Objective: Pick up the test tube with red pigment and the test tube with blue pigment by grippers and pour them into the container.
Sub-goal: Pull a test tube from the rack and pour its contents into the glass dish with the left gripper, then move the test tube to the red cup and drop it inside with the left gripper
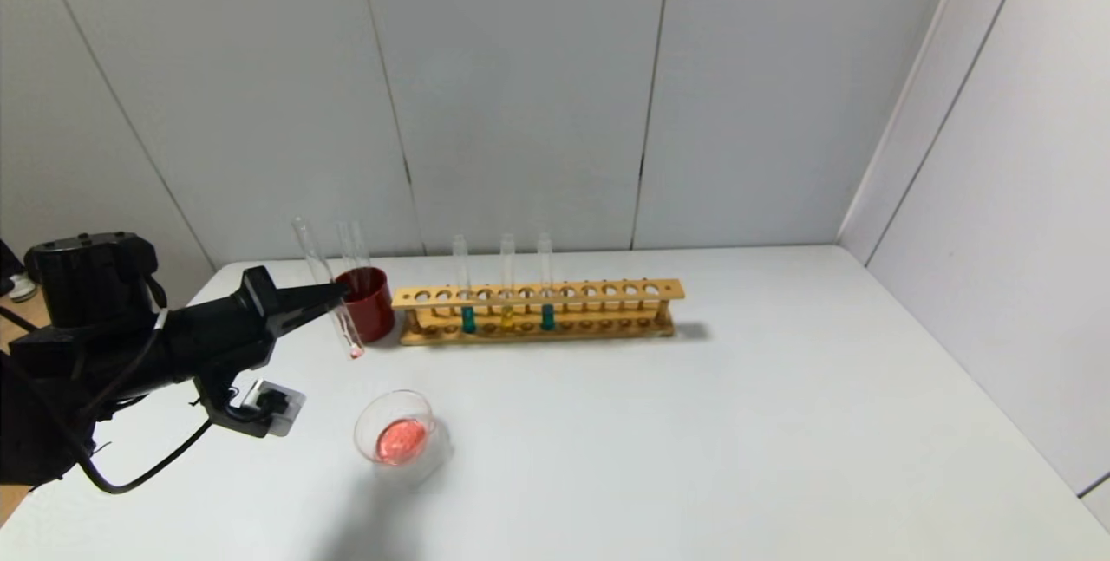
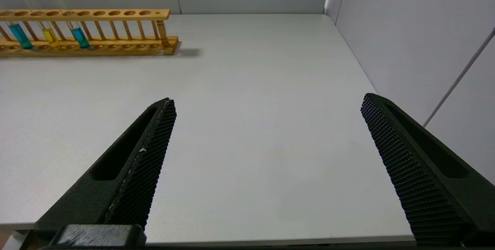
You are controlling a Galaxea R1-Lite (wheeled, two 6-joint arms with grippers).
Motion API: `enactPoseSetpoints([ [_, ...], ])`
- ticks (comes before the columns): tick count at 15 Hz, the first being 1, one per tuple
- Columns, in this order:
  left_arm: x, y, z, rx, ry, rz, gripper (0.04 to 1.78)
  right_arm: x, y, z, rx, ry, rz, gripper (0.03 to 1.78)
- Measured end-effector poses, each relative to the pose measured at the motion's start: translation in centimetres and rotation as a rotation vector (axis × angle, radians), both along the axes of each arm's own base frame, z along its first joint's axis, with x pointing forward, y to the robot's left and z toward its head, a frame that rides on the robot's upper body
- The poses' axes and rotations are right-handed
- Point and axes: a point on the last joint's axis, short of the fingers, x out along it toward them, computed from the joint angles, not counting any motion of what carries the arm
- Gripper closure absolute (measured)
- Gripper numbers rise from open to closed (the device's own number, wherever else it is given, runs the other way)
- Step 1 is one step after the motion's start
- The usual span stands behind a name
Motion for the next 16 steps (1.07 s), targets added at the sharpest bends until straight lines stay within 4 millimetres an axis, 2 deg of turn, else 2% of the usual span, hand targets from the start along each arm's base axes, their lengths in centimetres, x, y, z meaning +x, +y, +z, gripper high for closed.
enactPoseSetpoints([
  [5,-0.2,-0.1,1.2,0.056,-0.079,-0.009,1.52,0.0,0.0,0.0,0.0,0.0,0.0,0.06],
  [11,-0.8,-0.1,1.5,0.055,-0.072,0.002,1.52,0.0,0.0,0.0,0.001,0.0,-0.001,0.06],
  [14,-1.1,-0.1,1.2,-0.007,0.01,0.022,1.52,0.0,0.0,0.0,0.0,0.0,0.0,0.06],
  [16,-1.5,-0.1,2.1,-0.1,0.067,0.11,1.52,0.0,0.0,0.0,0.0,0.0,0.0,0.06],
])
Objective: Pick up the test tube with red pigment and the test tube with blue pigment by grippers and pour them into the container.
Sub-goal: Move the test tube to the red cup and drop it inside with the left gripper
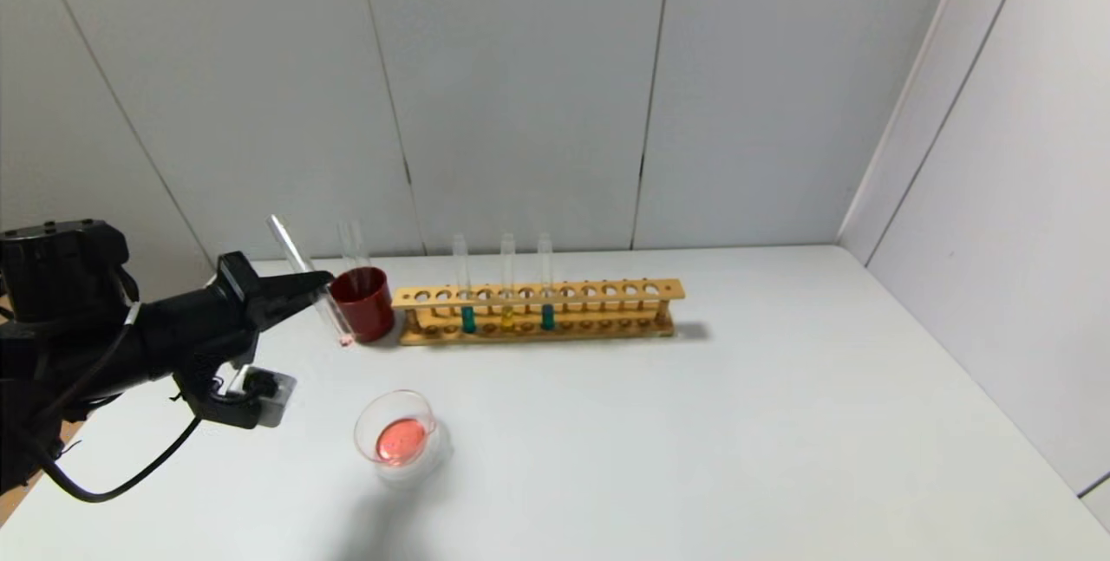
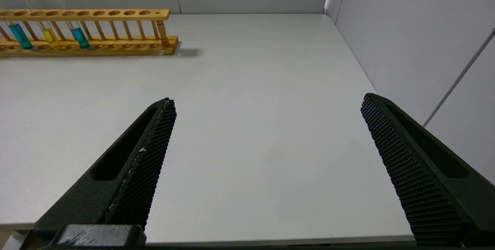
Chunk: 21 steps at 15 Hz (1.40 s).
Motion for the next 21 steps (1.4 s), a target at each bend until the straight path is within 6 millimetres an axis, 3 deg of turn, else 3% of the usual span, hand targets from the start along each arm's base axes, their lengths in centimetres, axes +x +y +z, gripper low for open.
enactPoseSetpoints([
  [3,-0.6,-1.3,3.3,-0.231,0.071,0.253,1.52,0.0,0.0,0.0,0.001,0.0,0.0,0.06],
  [7,-0.5,-3.3,9.9,-0.711,0.229,0.535,1.52,0.0,0.0,0.0,0.001,0.0,0.0,0.06],
  [10,-0.3,-3.7,11.5,-1.112,0.452,0.632,1.52,0.0,0.0,0.0,0.0,0.0,0.0,0.06],
  [14,1.2,-3.4,11.9,-1.651,0.579,0.585,1.52,0.0,0.0,0.0,0.001,0.0,0.0,0.06],
  [16,2.3,-2.7,11.2,-1.84,0.595,0.522,1.52,0.0,0.0,0.0,0.0,0.0,0.0,0.06],
  [21,6.4,-1.7,7.0,-1.921,0.584,0.488,1.52,0.0,0.0,0.0,0.0,0.0,0.0,0.06],
])
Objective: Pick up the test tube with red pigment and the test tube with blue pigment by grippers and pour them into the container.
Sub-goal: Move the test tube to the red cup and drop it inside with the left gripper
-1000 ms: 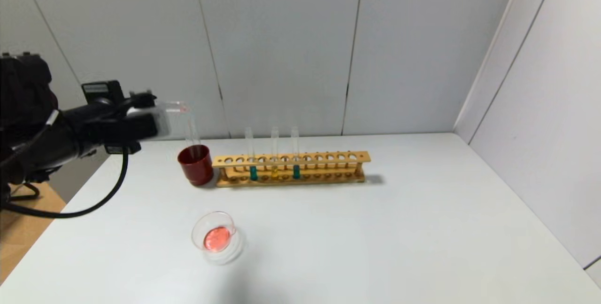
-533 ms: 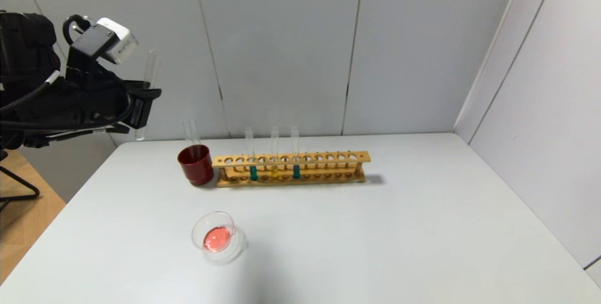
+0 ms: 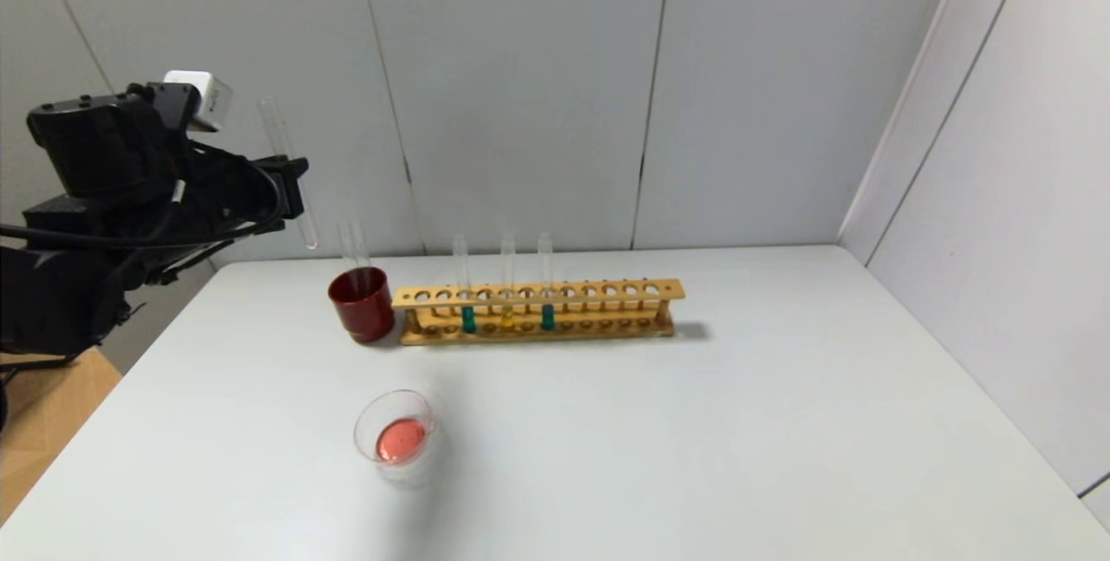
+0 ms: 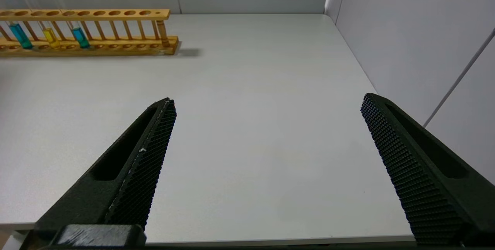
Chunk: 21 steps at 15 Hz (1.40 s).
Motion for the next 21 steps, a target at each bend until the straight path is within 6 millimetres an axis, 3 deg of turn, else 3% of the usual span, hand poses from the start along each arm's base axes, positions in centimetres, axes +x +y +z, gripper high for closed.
enactPoseSetpoints([
  [8,5.6,0.4,-7.1,-0.019,0.008,-0.008,1.52,0.0,0.0,0.0,0.0,0.0,-0.001,0.06],
  [11,6.4,0.4,-8.9,-0.021,0.032,-0.008,1.52,0.0,0.0,0.0,0.0,0.0,-0.001,0.06],
  [16,6.7,0.3,-10.2,-0.022,0.057,-0.011,1.48,0.0,0.0,0.0,0.0,0.0,0.0,0.06],
  [19,6.8,0.2,-10.7,-0.022,0.071,-0.014,1.25,0.0,0.0,0.0,0.0,0.0,-0.001,0.06],
  [21,6.8,0.0,-10.8,-0.019,0.056,-0.016,0.94,0.0,0.0,0.0,0.0,0.0,0.0,0.06],
])
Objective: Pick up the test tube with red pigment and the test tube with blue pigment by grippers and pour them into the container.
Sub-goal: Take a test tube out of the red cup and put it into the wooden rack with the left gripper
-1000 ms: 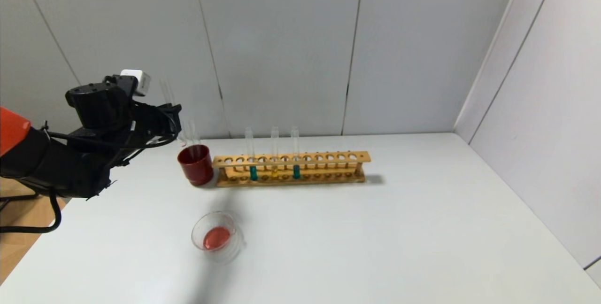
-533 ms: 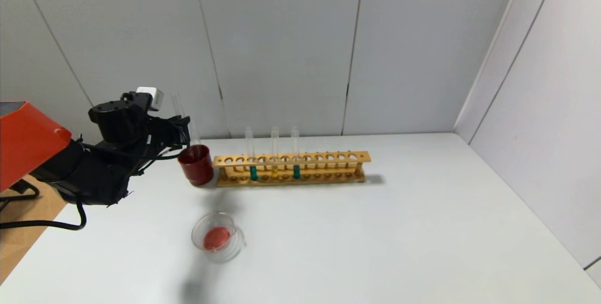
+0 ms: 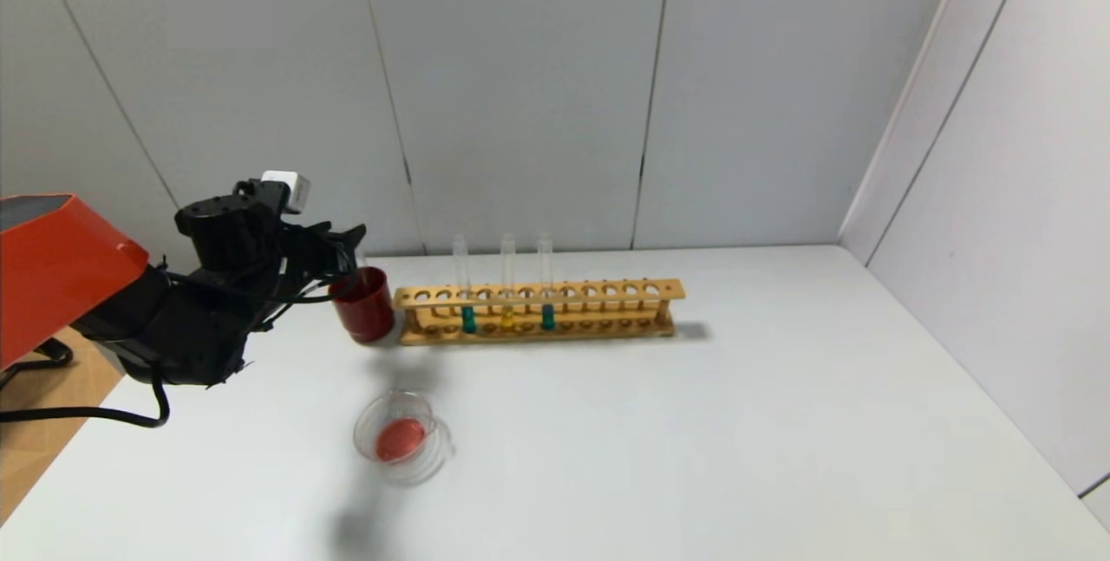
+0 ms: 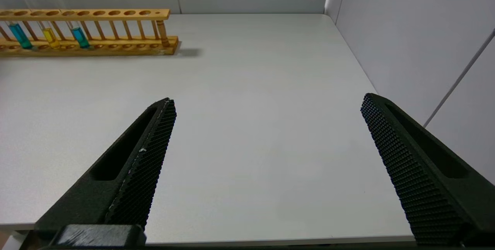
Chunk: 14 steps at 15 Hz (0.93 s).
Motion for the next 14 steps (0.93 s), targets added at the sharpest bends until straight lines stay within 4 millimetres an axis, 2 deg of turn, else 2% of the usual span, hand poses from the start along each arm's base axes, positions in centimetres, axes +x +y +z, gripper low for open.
enactPoseSetpoints([
  [3,-0.1,-0.1,0.1,0.003,-0.011,-0.001,0.44,0.0,0.0,0.0,0.0,0.0,0.0,0.06],
  [6,-0.4,-0.1,1.0,0.011,-0.02,-0.005,0.15,0.0,0.0,0.0,0.0,0.0,0.0,0.06],
  [10,-2.6,-1.4,4.6,0.033,0.034,-0.051,0.07,0.0,0.0,0.0,0.0,0.0,0.0,0.06],
  [12,-4.7,-2.7,7.1,0.037,0.096,-0.088,0.07,0.0,0.0,0.0,0.0,0.0,-0.001,0.06],
  [14,-7.4,-3.9,8.9,0.047,0.194,-0.119,0.07,0.0,0.0,0.0,0.0,0.0,0.0,0.06],
])
